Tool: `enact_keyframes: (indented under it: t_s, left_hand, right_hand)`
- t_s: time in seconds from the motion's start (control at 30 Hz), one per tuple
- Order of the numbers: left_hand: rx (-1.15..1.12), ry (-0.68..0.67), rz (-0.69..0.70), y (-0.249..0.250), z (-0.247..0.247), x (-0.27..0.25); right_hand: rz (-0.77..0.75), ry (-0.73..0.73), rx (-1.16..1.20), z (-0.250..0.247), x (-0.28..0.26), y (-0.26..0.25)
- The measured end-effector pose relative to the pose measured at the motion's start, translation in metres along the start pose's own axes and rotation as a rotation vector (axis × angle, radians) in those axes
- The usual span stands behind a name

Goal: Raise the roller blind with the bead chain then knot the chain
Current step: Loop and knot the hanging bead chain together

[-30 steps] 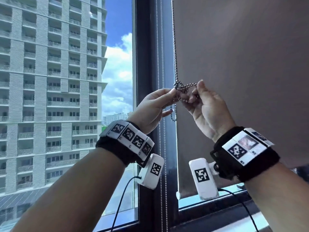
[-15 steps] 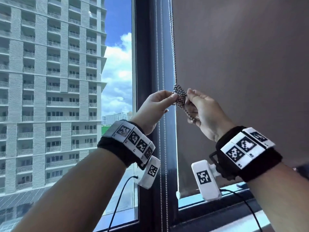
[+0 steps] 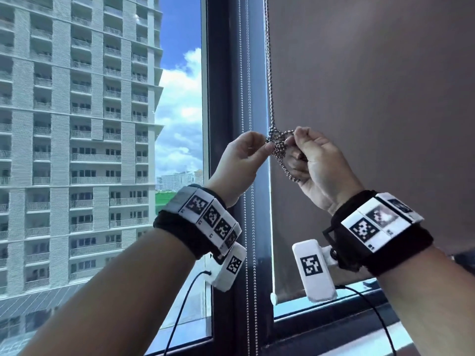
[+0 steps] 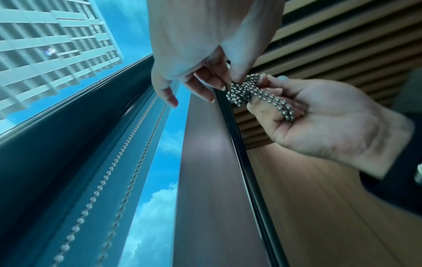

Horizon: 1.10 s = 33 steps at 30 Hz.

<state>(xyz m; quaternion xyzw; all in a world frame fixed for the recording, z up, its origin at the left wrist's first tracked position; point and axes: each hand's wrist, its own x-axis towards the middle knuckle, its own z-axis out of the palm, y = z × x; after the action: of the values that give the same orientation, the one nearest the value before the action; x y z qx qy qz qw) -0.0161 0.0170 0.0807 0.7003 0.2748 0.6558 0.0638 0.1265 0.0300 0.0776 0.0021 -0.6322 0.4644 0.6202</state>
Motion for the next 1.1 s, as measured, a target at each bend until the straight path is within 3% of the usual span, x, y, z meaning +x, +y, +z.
enact_keyframes:
  t_s: [0.13,0.3,0.5,0.6,0.73,0.83,0.97,1.1]
  left_hand:
    - [0.219,0.031,0.036,-0.003,0.003,0.003]
    - [-0.085,0.027,-0.099,-0.002,-0.001,0.002]
    - [-0.292,-0.021,-0.191,-0.001,-0.004,0.002]
    - [-0.314,-0.058,-0.199,0.001,-0.006,0.002]
    - [-0.304,-0.038,-0.174,0.000,-0.012,0.005]
    - [-0.219,-0.035,-0.133,-0.003,-0.011,0.005]
    - [-0.223,-0.027,-0.170,-0.008,-0.007,0.002]
    - [-0.273,-0.087,-0.284,-0.014,-0.004,-0.006]
  right_hand:
    - [-0.020,-0.005,-0.123,0.002,0.002,-0.001]
    - [-0.030,-0.045,-0.102,0.005,-0.001,-0.001]
    - [-0.012,-0.017,-0.097,0.004,0.003,0.000]
    - [0.061,-0.019,-0.096,0.000,0.005,-0.002]
    - [0.277,-0.109,-0.215,-0.008,-0.001,0.002]
    - [0.324,-0.158,-0.243,-0.010,-0.011,0.015]
    - [0.295,-0.092,-0.213,-0.006,-0.021,0.027]
    - [0.205,-0.066,-0.369,-0.001,-0.032,0.044]
